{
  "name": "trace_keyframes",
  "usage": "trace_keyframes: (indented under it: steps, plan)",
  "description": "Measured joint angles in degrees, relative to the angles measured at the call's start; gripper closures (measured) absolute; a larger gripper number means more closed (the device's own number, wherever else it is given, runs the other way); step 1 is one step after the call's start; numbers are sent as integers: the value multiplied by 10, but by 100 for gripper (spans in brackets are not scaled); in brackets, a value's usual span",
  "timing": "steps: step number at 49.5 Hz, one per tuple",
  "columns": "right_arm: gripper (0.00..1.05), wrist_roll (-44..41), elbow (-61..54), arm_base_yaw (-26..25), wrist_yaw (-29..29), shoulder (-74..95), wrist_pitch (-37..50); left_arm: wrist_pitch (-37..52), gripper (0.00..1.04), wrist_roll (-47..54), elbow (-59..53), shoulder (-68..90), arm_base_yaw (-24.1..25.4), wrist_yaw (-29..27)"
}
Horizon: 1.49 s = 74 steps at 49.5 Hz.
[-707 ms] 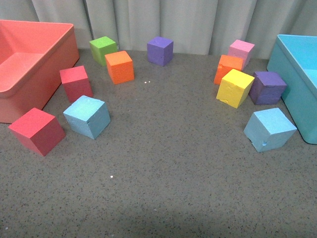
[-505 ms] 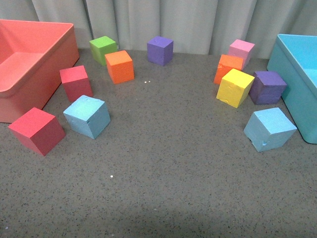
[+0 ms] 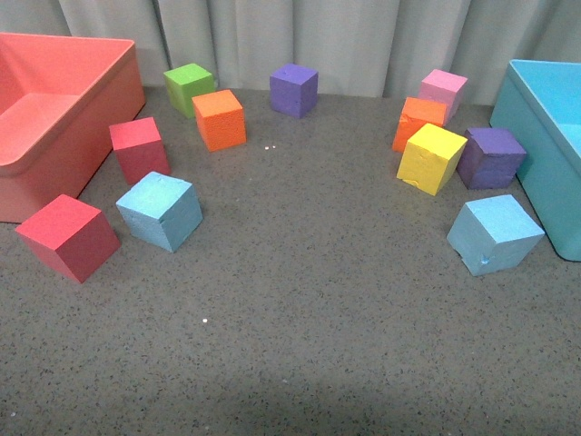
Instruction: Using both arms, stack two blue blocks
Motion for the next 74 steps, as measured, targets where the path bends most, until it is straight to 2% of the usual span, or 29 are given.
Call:
trace_keyframes:
  steps: [26, 27, 30, 33, 38, 46, 53, 59, 74]
  plan:
    - [9, 0, 0, 0, 0, 0, 0, 0, 7, 0, 0, 0, 0, 0]
    - [9, -8, 0, 2, 11, 2, -2, 0, 7, 0, 0, 0, 0, 0]
    - [9, -67, 14, 13, 98, 35, -30, 0, 7, 0, 0, 0, 0, 0]
    - [9, -142, 23, 4, 121, 111, 8, 0, 7, 0, 0, 0, 0, 0]
    - [9, -155, 45, -15, 68, 258, 118, 0, 7, 0, 0, 0, 0, 0]
    - [9, -118, 116, -14, 14, 480, 204, 0, 7, 0, 0, 0, 0, 0]
    - [9, -102, 234, 3, -37, 727, 172, 0, 7, 0, 0, 0, 0, 0]
    - [9, -96, 305, 10, -59, 821, 122, 0, 7, 0, 0, 0, 0, 0]
    - [9, -94, 461, 31, -47, 1019, 42, 0, 7, 0, 0, 0, 0, 0]
